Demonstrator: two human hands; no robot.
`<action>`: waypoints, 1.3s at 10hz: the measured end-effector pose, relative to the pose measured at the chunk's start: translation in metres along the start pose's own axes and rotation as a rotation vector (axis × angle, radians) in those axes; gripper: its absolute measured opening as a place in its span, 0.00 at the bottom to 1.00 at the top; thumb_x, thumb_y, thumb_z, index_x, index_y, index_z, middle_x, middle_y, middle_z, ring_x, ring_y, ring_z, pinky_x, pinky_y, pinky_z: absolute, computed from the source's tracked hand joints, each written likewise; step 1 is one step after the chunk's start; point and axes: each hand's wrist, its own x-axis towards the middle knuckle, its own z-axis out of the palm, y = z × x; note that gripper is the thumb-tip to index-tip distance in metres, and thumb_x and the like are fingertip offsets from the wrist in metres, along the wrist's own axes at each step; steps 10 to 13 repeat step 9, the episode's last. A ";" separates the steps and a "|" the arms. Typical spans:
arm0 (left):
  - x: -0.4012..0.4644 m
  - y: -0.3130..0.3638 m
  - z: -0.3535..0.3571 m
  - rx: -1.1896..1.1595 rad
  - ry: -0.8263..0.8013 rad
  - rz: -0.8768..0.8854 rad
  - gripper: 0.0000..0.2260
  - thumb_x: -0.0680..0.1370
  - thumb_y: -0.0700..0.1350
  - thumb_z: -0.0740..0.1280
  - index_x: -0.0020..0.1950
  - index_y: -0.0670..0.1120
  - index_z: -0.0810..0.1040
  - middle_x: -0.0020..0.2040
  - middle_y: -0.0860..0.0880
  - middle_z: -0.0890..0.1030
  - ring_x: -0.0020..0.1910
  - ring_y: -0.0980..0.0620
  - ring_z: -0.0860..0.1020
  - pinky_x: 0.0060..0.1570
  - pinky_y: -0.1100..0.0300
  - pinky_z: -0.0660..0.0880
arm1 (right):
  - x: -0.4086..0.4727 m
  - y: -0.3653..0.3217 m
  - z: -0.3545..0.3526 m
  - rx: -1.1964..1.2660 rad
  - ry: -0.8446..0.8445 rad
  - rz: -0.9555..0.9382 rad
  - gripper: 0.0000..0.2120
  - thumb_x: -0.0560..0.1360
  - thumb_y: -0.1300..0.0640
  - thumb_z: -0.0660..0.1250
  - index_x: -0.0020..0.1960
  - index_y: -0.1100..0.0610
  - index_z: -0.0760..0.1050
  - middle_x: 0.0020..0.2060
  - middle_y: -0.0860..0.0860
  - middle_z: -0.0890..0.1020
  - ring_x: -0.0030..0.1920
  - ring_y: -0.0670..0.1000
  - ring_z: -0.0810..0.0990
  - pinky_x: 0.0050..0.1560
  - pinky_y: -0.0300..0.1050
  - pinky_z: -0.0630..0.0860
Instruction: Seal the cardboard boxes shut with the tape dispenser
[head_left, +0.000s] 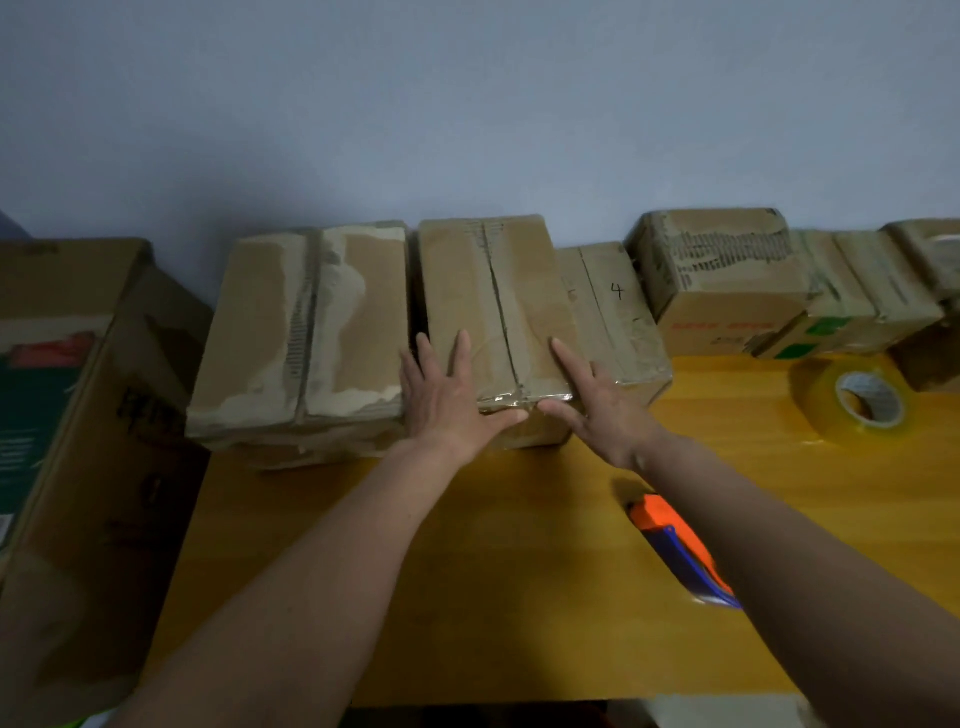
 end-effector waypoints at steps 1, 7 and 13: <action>0.012 -0.005 -0.003 -0.002 0.018 0.012 0.54 0.65 0.74 0.65 0.77 0.57 0.35 0.75 0.46 0.28 0.76 0.43 0.35 0.73 0.43 0.48 | 0.018 0.000 -0.004 0.028 -0.027 -0.036 0.39 0.76 0.40 0.60 0.78 0.46 0.41 0.73 0.59 0.62 0.72 0.59 0.63 0.71 0.54 0.61; -0.011 0.006 -0.012 0.179 0.175 0.204 0.45 0.74 0.57 0.68 0.78 0.50 0.40 0.78 0.50 0.36 0.75 0.51 0.35 0.69 0.51 0.34 | 0.019 -0.016 -0.016 0.183 0.234 0.269 0.20 0.72 0.56 0.72 0.60 0.58 0.69 0.55 0.54 0.75 0.56 0.56 0.75 0.56 0.50 0.75; -0.055 0.013 0.002 0.210 0.083 0.186 0.43 0.76 0.51 0.69 0.78 0.50 0.40 0.78 0.52 0.37 0.76 0.51 0.35 0.69 0.53 0.38 | -0.019 -0.017 -0.017 -0.159 0.089 0.162 0.13 0.74 0.64 0.59 0.32 0.54 0.66 0.37 0.56 0.78 0.44 0.60 0.78 0.39 0.44 0.68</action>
